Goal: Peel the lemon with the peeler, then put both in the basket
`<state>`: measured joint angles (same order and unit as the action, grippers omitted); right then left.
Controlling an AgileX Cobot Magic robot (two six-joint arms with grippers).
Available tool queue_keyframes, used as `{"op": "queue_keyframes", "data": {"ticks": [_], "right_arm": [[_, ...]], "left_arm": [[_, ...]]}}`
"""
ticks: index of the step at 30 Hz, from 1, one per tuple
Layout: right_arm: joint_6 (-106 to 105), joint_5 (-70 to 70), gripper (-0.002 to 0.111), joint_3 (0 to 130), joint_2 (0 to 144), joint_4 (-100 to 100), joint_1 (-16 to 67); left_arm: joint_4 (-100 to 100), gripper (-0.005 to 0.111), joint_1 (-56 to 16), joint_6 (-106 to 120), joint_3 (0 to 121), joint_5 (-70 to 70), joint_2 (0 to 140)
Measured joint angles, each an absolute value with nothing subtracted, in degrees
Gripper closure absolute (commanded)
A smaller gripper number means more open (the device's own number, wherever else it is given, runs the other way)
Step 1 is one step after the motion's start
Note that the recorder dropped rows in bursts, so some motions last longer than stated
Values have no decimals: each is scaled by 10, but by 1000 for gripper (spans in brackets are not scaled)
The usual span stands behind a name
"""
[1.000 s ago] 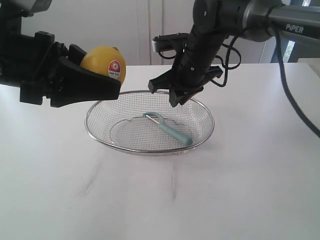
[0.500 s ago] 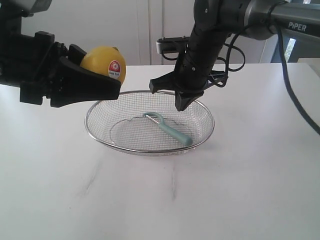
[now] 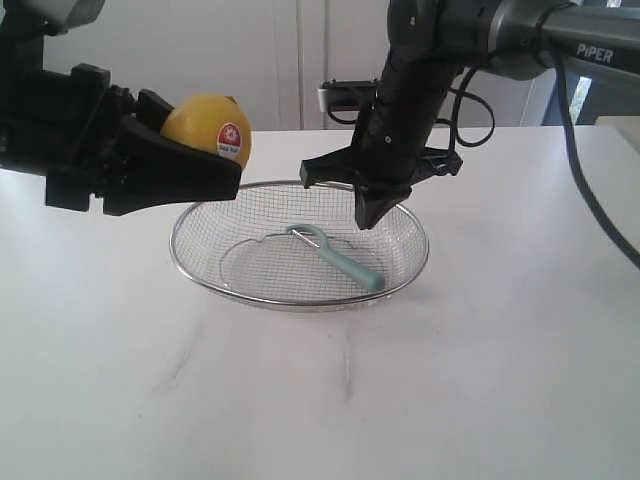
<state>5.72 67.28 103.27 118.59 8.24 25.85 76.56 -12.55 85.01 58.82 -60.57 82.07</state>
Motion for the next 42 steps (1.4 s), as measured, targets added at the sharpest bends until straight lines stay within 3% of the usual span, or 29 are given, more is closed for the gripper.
{"op": "queue_keyframes", "data": {"ticks": [11, 42], "right_arm": [[90, 698, 108, 1033, 1179, 82, 233], [90, 698, 108, 1033, 1136, 53, 52]], "left_arm": [[745, 107, -125, 851, 588, -601, 821], [745, 107, -125, 851, 588, -600, 821]]}}
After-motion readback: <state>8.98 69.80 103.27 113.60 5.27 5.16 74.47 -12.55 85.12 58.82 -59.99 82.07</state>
